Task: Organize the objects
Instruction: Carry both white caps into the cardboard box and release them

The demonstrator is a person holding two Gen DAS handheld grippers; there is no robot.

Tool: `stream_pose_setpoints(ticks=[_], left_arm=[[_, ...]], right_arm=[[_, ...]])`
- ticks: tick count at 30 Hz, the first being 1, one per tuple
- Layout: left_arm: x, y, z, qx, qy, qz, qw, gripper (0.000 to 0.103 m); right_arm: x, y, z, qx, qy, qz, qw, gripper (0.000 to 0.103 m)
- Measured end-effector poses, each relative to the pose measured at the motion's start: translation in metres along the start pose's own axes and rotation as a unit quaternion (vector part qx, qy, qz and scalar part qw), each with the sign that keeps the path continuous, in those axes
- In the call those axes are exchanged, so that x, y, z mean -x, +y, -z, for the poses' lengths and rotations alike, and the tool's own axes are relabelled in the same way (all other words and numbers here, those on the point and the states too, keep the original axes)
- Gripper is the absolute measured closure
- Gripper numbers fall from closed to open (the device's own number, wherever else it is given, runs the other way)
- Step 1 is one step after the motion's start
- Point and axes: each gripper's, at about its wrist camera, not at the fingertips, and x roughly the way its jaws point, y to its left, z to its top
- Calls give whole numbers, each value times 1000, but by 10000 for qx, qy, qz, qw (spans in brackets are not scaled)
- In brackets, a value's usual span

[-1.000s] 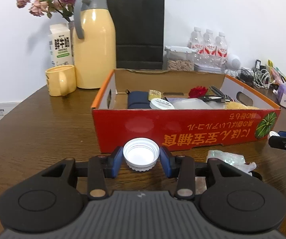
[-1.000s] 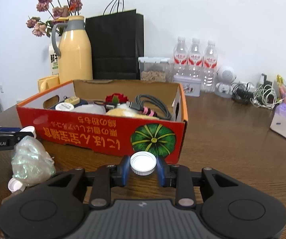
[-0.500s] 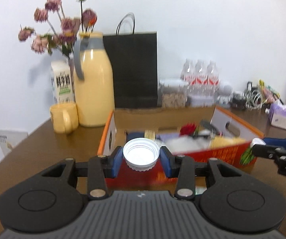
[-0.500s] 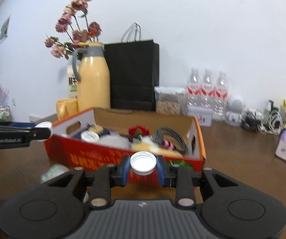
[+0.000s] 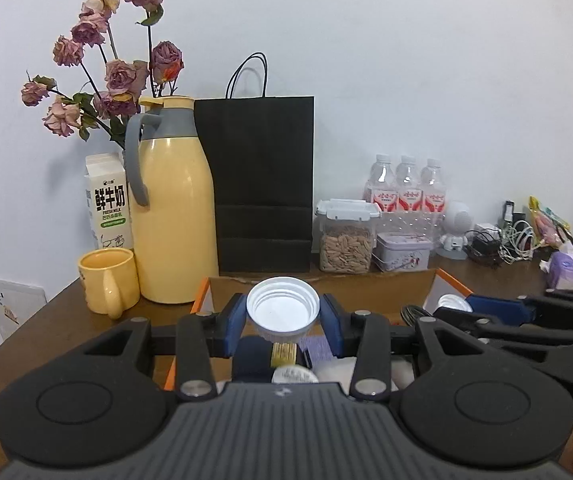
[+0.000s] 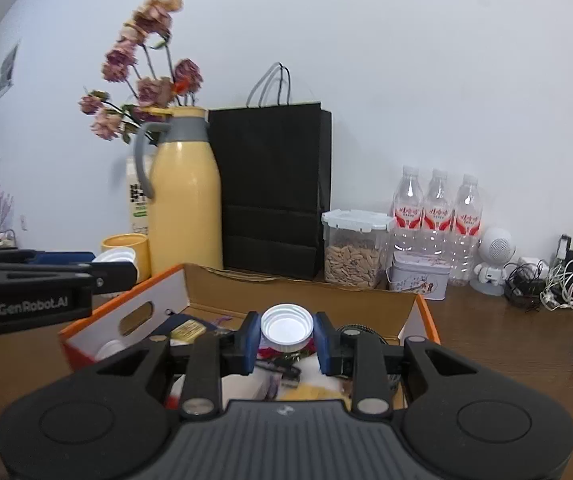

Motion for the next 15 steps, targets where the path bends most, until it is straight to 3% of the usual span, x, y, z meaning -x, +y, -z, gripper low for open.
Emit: stream_pose_setpoints(ticks=[7,15], left_arm=[[-50,0,-3,117,265,-169,9994,62],[-76,6,12,104,546,-151,9983,62]], right_arm=[[-46,-15,0,-279,140,82,9995,76],[-54,-23,13,-329,323,70,9989,76]])
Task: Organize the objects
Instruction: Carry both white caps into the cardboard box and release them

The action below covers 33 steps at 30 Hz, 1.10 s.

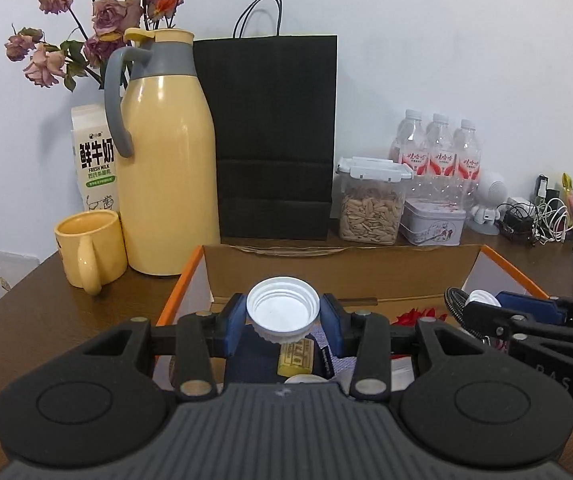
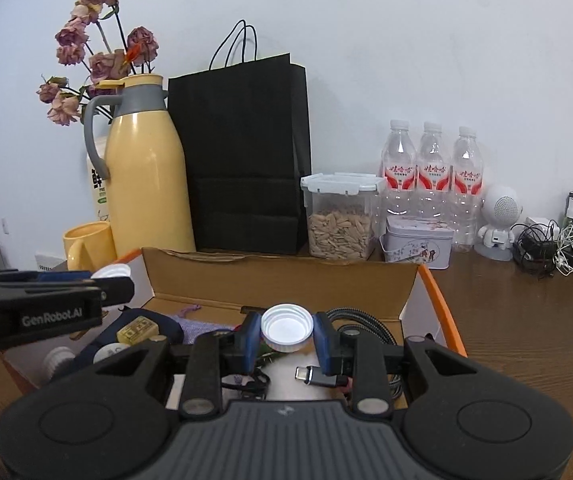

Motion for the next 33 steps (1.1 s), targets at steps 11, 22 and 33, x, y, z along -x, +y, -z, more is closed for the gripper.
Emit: stream_pose_setpoints(ticks=[11,22,33], left_arm=[[9,-7,7,-280,-182,-35,9994,30],[20,6,3,104,-484,-352,9982,0],[27,7,3,147,-551,-391,9976,0]], right_arm=[[7,1,5,27,90,-21,10000,62],[22,1,2,41,-142,153,9998,0],[32,1,1,37,-208,205,9996,0]])
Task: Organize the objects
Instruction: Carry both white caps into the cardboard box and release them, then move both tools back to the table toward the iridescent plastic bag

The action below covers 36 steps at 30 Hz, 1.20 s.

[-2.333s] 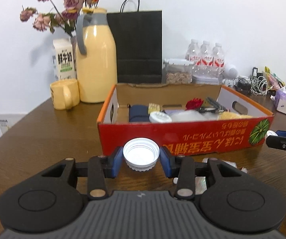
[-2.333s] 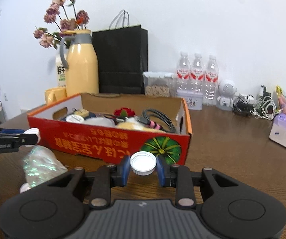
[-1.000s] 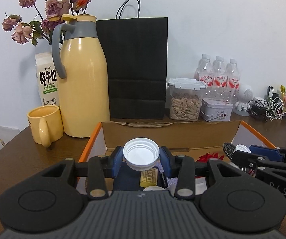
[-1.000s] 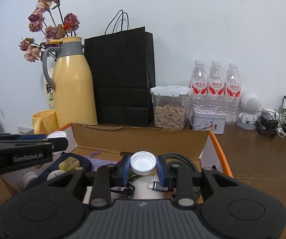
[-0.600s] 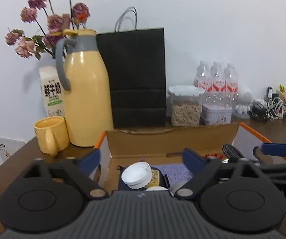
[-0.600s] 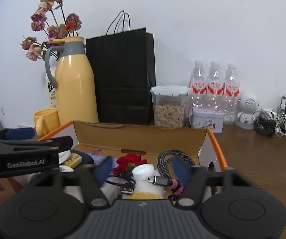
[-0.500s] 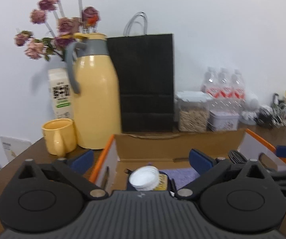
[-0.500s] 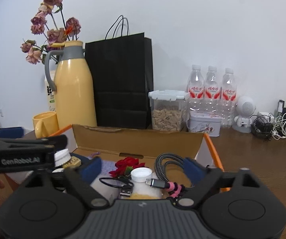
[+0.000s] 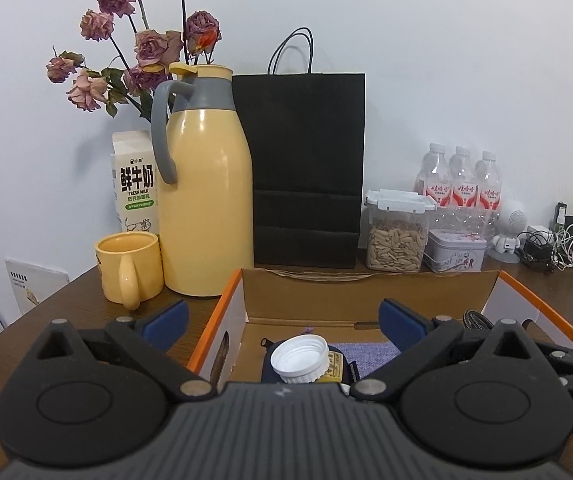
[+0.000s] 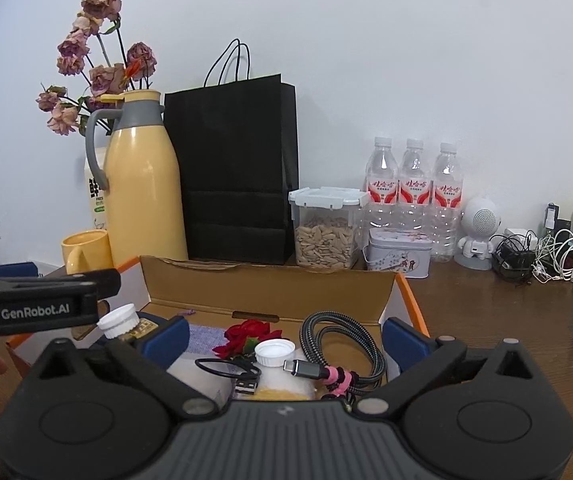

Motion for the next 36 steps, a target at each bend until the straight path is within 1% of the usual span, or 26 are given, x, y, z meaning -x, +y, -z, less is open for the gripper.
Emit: stream_pose_setpoints(ticks=[6,12,16,19,29,36], left_arm=[[11,0,-1,1,-84,42,10000,0],[31,6,-3,108,-148,84,9998,0],[48,11,-2,121,-24,173,9998,0],[60,18,0,104,63,263,9996,0],[92,38,12,-55,374,219,9990,0],[116,51,24,-118,557,161,9983,0]], right_arm=[[13,0,0,75,-27,11,10000,0],[30,0,4,131,82,-28,9999,0],[46,-1,6,155,98,-44,9998,0],[59,-1,10,221,193,-46,9996,0],[97,-3,29,217,460,-53,9987,0],[122,4,41,169,588,-153,9980,0]])
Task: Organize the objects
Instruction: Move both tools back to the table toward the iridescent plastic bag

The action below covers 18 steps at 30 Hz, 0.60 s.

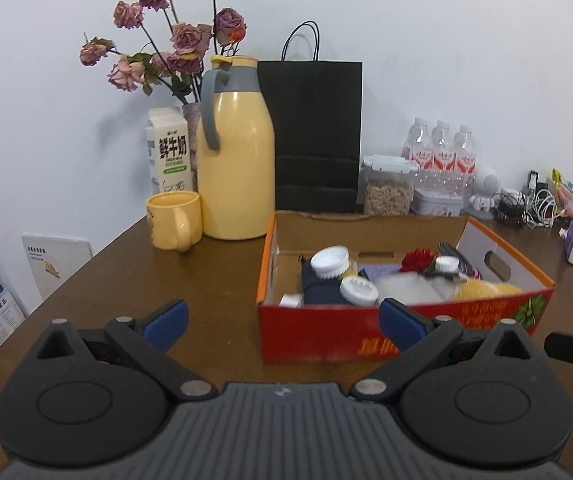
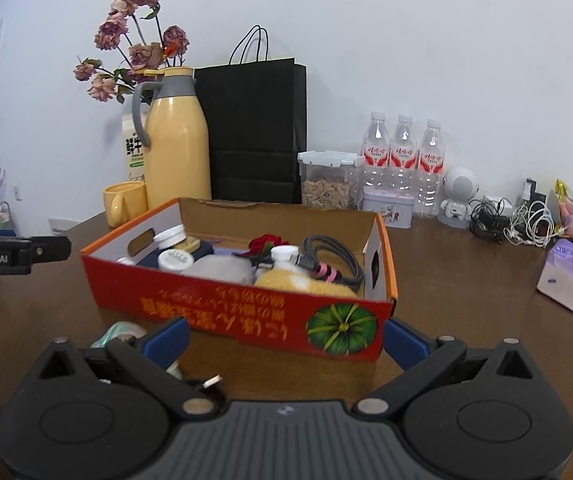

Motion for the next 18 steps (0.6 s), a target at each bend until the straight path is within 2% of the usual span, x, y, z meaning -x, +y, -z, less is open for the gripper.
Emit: stream_pose_setpoints(ticks=[11,13,18], left_arm=[[33,29,24,12,227,-128,9997,0],[34,34,28,13,285,-148,9995,0],[35,46,35,133,364,-151,9991,0]], right_arm=[[7,43,15,157,196,-599,9979,0],[1,53,17,233,231,-740,9967,3],[-20,73,19,418,395,-942,9939,19]])
